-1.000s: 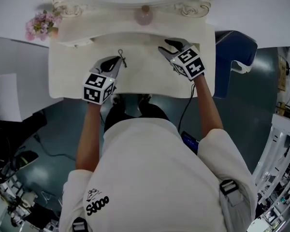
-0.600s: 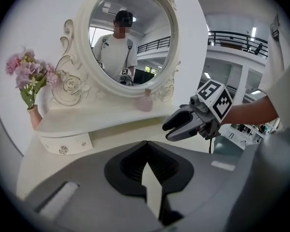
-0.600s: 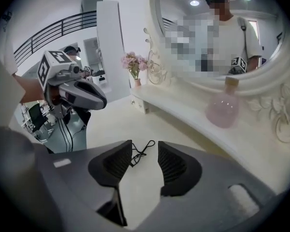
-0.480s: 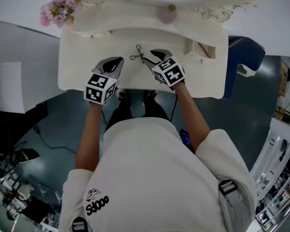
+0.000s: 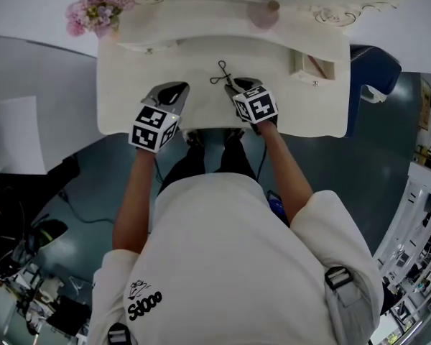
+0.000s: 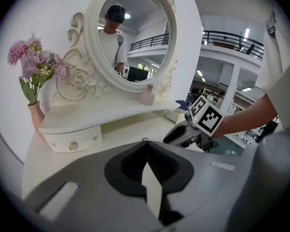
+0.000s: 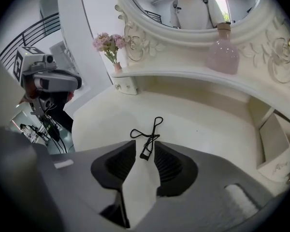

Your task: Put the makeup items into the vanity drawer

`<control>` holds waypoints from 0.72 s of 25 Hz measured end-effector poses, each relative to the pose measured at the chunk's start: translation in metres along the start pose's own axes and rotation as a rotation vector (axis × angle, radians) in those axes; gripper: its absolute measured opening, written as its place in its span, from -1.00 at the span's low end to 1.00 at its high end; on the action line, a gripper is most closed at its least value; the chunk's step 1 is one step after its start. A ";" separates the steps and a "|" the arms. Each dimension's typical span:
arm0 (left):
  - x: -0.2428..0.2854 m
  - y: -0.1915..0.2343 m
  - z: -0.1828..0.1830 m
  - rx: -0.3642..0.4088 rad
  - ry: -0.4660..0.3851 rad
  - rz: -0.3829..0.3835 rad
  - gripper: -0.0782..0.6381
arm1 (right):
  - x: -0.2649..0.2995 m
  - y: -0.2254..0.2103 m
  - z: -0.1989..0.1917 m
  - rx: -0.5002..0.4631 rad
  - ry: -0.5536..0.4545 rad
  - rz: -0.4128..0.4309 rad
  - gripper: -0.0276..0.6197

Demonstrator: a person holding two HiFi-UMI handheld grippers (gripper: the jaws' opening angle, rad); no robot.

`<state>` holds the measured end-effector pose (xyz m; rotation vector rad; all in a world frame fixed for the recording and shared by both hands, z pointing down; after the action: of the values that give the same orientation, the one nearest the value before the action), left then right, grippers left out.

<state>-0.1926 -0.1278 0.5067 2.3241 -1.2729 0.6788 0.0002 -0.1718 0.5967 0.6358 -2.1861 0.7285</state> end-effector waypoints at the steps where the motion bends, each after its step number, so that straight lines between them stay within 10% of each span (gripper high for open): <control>1: -0.001 0.003 -0.001 0.007 0.000 -0.005 -0.73 | 0.002 0.001 -0.002 0.010 0.000 -0.008 -0.56; 18: 0.003 0.011 0.016 0.085 -0.038 -0.109 -0.73 | -0.028 0.002 -0.009 0.193 -0.118 -0.132 -0.87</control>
<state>-0.1966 -0.1447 0.4968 2.4659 -1.1435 0.6679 0.0205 -0.1586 0.5799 0.9344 -2.1717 0.8575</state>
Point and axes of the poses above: the fingertips, and each gripper's own axes: x forward along the fingers, y to its left, z out of its top, the point moved 7 cm from there along -x, backward along the fingers, and after that the axes turned 8 degrees about z, right-handed, at the moved point
